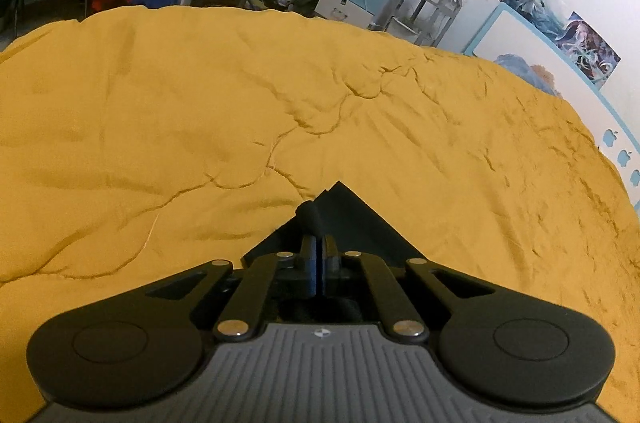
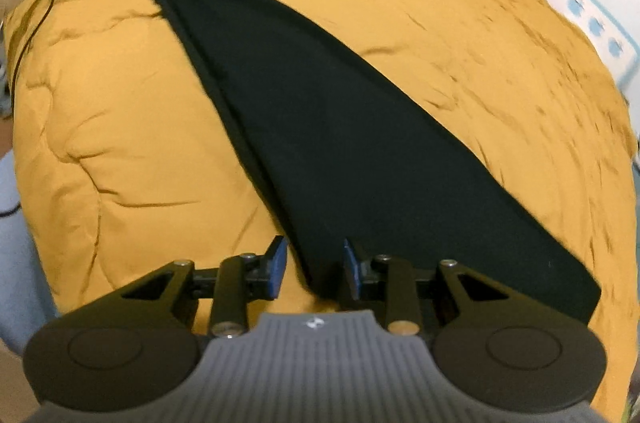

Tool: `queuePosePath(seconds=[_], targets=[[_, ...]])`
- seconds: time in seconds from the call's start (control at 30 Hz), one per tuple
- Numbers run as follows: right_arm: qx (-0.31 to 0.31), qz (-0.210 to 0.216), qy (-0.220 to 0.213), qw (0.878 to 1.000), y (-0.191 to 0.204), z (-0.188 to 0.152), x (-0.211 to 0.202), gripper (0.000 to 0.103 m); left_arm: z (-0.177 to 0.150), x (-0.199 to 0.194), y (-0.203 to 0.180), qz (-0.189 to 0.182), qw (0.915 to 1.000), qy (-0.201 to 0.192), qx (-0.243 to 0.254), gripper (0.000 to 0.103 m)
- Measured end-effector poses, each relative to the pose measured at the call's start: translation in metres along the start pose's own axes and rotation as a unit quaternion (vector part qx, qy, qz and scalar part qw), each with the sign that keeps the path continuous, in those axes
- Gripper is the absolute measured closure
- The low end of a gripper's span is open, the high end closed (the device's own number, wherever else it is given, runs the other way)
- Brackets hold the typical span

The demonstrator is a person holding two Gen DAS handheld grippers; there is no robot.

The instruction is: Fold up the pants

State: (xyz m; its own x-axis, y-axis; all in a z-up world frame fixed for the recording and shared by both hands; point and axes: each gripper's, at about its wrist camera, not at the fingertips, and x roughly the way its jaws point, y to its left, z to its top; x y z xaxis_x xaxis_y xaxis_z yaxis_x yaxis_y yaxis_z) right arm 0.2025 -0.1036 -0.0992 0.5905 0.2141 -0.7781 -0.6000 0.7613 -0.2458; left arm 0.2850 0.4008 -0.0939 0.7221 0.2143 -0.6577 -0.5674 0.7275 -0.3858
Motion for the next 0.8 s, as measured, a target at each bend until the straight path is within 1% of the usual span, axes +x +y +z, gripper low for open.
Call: queuePosePath(seconds=[0.03, 0.07, 0.17, 0.2, 0.27, 0.3, 0.33, 0.4, 0.43, 0.53, 0.63, 0.67, 0.77, 0.8], targets=[[-0.005, 0.005, 0.004, 1.0, 0.0, 0.0, 0.006, 0.101, 0.001, 0.0, -0.001, 0.0, 1.0, 0.0, 0.001, 0.102], [-0.006, 0.006, 0.007, 1.0, -0.001, 0.0, 0.01, 0.103, 0.002, 0.0, -0.003, 0.002, 1.0, -0.001, 0.003, 0.102], [0.022, 0.018, -0.007, 1.0, -0.014, 0.002, 0.003, 0.103, 0.008, -0.005, -0.007, 0.004, 0.9999, -0.01, 0.009, 0.103], [0.034, 0.021, -0.015, 0.999, -0.02, 0.003, -0.004, 0.103, 0.011, -0.01, -0.008, 0.001, 0.9998, -0.018, 0.009, 0.103], [0.05, 0.022, -0.023, 0.998, -0.03, 0.005, -0.015, 0.103, 0.019, -0.023, -0.01, -0.018, 0.9992, -0.034, 0.015, 0.103], [0.056, 0.023, -0.024, 0.998, -0.033, 0.004, -0.019, 0.103, 0.021, -0.026, -0.009, -0.018, 0.999, -0.036, 0.02, 0.103], [0.06, 0.027, -0.023, 0.998, -0.035, 0.004, -0.022, 0.103, 0.022, -0.026, -0.009, -0.013, 0.9989, -0.035, 0.027, 0.103], [0.06, 0.032, -0.013, 0.998, -0.035, 0.001, -0.019, 0.103, 0.018, -0.02, -0.005, 0.007, 0.9988, -0.023, 0.042, 0.103], [0.06, 0.034, -0.008, 0.998, -0.035, -0.001, -0.016, 0.103, 0.014, -0.015, -0.001, 0.013, 0.999, -0.015, 0.04, 0.103], [0.058, 0.044, 0.004, 0.997, -0.029, -0.005, -0.005, 0.103, 0.005, -0.004, 0.009, 0.019, 0.9995, -0.006, 0.026, 0.103], [0.046, 0.043, 0.013, 0.998, -0.024, -0.006, 0.003, 0.103, 0.001, 0.004, 0.011, 0.02, 0.9994, 0.002, 0.029, 0.102], [0.049, 0.045, 0.017, 0.998, -0.023, -0.006, 0.004, 0.103, 0.002, 0.005, 0.011, 0.024, 0.9993, 0.005, 0.028, 0.101], [0.058, 0.054, 0.02, 0.997, -0.024, -0.006, 0.004, 0.103, 0.008, 0.002, 0.015, 0.053, 0.9983, 0.0, 0.025, 0.096], [0.064, 0.058, 0.017, 0.996, -0.026, -0.004, 0.003, 0.103, 0.012, -0.001, 0.017, 0.052, 0.9983, -0.004, 0.025, 0.094]])
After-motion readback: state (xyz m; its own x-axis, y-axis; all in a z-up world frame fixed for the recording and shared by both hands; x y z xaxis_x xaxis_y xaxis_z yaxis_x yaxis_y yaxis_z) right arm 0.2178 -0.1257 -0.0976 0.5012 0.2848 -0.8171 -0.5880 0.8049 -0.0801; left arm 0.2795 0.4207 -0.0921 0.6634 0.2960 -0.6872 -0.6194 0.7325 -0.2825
